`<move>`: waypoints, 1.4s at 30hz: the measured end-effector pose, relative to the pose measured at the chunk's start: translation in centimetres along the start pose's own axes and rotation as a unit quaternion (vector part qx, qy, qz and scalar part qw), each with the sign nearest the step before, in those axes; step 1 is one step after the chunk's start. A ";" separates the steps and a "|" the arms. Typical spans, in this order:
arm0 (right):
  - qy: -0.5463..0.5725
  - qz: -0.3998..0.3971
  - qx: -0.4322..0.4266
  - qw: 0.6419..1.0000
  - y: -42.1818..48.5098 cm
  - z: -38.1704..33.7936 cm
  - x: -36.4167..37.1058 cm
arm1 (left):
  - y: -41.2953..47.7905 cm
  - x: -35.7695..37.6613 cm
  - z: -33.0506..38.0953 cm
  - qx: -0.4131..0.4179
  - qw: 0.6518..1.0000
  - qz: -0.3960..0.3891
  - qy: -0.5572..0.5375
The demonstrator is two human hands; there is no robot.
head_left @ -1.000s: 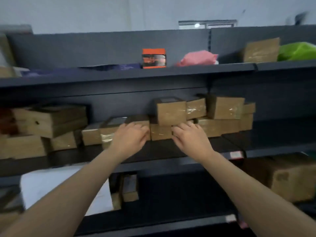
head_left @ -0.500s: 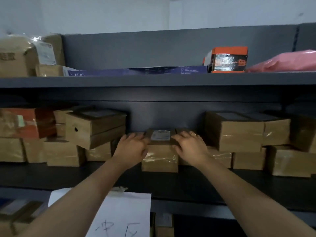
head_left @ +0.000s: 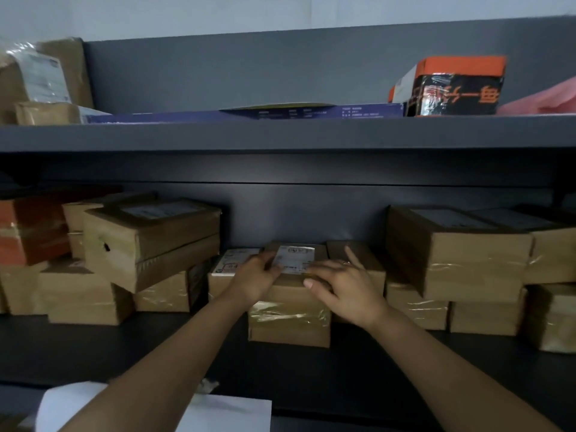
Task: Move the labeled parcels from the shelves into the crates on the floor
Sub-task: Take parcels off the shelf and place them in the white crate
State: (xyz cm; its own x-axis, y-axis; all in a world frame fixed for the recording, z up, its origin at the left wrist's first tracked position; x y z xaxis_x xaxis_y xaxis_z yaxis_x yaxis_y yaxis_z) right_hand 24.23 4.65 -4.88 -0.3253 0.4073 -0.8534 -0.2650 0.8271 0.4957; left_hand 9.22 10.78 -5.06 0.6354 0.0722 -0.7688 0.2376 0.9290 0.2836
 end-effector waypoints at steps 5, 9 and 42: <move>0.063 0.039 0.031 0.997 -2.3 -1.8 -0.2 | -2.3 -0.2 -0.2 0.014 0.999 0.000 -0.046; 0.201 0.127 0.174 0.956 -4.8 -2.8 0.0 | -5.1 -1.1 -0.4 0.035 0.996 0.011 -0.087; -0.147 0.098 0.338 0.924 -9.4 9.5 -15.2 | -10.0 2.0 6.7 -0.195 0.819 -0.085 -0.534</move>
State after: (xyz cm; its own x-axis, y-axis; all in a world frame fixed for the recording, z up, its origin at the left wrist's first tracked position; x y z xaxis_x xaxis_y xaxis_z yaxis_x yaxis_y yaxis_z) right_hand 40.25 -5.61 1.93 -0.0193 0.5800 -0.8144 0.4329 0.7391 0.5161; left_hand 13.00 -0.76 -5.60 0.9468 -0.2354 0.2192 0.2692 0.9530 -0.1391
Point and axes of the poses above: each hand's wrist, its own y-axis towards the middle knuckle, its own x-axis out of the palm, z = x × y, the point moved 7 cm from there along y, towards the middle knuckle, and after that the axes turned 7 degrees about y, right-handed, at the moved point
